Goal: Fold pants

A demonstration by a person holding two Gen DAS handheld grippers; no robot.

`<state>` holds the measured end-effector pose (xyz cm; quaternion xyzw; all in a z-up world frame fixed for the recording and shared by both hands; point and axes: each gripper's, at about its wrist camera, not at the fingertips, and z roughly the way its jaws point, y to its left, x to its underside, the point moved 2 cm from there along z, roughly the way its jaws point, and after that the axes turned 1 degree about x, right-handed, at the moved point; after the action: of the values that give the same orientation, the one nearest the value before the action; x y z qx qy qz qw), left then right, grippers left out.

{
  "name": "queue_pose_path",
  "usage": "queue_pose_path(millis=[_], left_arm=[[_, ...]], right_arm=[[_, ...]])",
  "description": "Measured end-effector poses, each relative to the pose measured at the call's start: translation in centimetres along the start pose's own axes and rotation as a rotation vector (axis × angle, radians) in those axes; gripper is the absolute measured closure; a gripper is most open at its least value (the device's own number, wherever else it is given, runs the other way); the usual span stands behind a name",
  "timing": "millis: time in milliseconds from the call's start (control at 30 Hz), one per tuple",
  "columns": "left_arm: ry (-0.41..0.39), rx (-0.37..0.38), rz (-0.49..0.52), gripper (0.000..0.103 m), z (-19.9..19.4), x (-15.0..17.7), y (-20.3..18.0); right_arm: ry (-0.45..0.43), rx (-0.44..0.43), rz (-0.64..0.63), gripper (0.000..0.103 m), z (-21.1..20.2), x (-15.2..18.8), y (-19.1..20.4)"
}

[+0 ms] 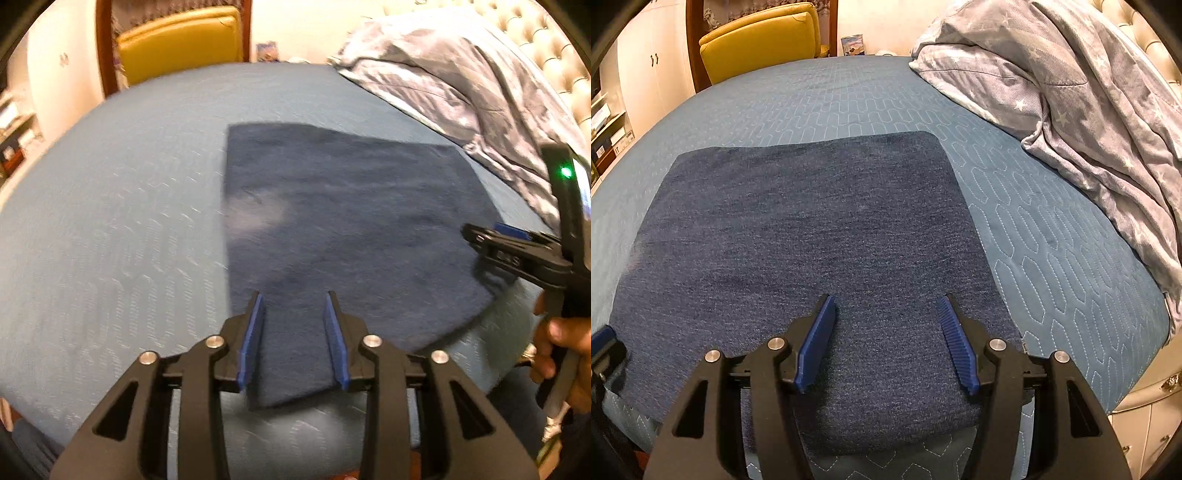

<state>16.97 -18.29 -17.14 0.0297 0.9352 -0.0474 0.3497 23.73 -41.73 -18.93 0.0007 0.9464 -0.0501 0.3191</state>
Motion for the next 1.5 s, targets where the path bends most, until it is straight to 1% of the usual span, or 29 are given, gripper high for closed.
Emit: queue_pose_path(millis=[33,167,267,367,400,433,467,533,600,733,800,867,967,1000,1067,1133,1200,1267,1333,1367,1433,1467,1500], left_arm=[[-0.008,-0.007,-0.001,0.061,-0.1,-0.2,0.1],[-0.034,0.010,-0.001,0.061,-0.3,-1.5,0.1],[-0.043,0.042,0.022,0.057,0.4,-3.1,-1.1],[-0.043,0.089,0.041,0.050,1.4,-5.4,-2.8],[-0.046,0.098,0.055,0.049,1.9,-6.3,-3.5],[-0.043,0.107,0.071,0.048,2.3,-6.9,-4.2],[-0.022,0.130,0.091,0.048,3.2,-7.6,-5.0],[0.003,0.153,0.107,0.048,4.4,-8.5,-6.1],[0.032,0.171,0.148,0.049,5.9,-9.2,-7.5],[0.044,0.186,0.222,0.049,8.2,-11.0,-10.0],[0.055,0.223,0.256,0.049,9.5,-12.4,-11.3],[0.069,0.220,0.284,0.049,10.9,-13.6,-12.6],[0.101,0.241,0.338,0.048,12.7,-14.6,-14.7],[0.110,0.226,0.362,0.048,13.6,-14.9,-15.5],[0.112,0.210,0.375,0.045,14.6,-15.4,-16.6],[0.112,0.217,0.360,0.041,15.1,-16.1,-17.0],[0.110,0.234,0.344,0.038,15.3,-16.7,-17.2],[0.098,0.242,0.333,0.037,14.9,-17.1,-17.1],[0.059,0.222,0.313,0.036,13.3,-17.2,-16.2],[0.041,0.222,0.299,0.034,12.3,-16.9,-15.6],[0.014,0.233,0.244,0.023,9.8,-15.9,-13.6],[0.009,0.246,0.214,0.021,8.5,-14.8,-12.2],[0.019,0.240,0.199,0.020,7.9,-13.8,-11.2]], right_arm=[[-0.001,0.000,-0.002,0.045,0.0,0.0,0.0],[0.000,0.000,-0.007,0.045,0.1,0.1,-0.1],[0.008,0.005,-0.010,0.043,0.0,0.1,-0.1],[0.014,0.004,-0.010,0.041,-0.2,0.3,-0.1],[0.016,0.004,-0.011,0.041,-0.2,0.4,-0.1],[0.019,0.004,-0.013,0.041,-0.2,0.4,-0.1],[0.021,0.005,-0.013,0.040,-0.2,0.4,-0.1],[0.027,0.004,-0.011,0.040,-0.2,0.3,-0.2],[0.031,0.007,-0.010,0.039,-0.3,0.5,-0.2],[0.043,0.006,-0.004,0.036,-0.5,0.7,-0.4],[0.046,0.005,0.000,0.035,-0.5,0.7,-0.6],[0.048,0.006,0.000,0.034,-0.5,0.8,-0.7],[0.052,0.001,0.005,0.034,-0.6,0.8,-0.8],[0.052,0.001,0.007,0.034,-0.7,0.9,-0.8],[0.053,0.001,0.010,0.033,-0.8,1.0,-0.9],[0.055,0.000,0.011,0.033,-0.8,1.1,-0.9],[0.056,0.003,0.009,0.032,-0.8,1.1,-0.9],[0.060,0.009,0.004,0.032,-0.9,1.2,-0.7],[0.064,0.018,0.003,0.030,-1.1,1.2,-0.8],[0.064,0.020,0.005,0.029,-1.2,1.2,-0.9],[0.065,0.023,0.008,0.029,-1.5,1.4,-1.0],[0.064,0.028,0.004,0.028,-1.6,1.5,-1.0],[0.062,0.034,0.000,0.028,-1.9,1.7,-0.9]])
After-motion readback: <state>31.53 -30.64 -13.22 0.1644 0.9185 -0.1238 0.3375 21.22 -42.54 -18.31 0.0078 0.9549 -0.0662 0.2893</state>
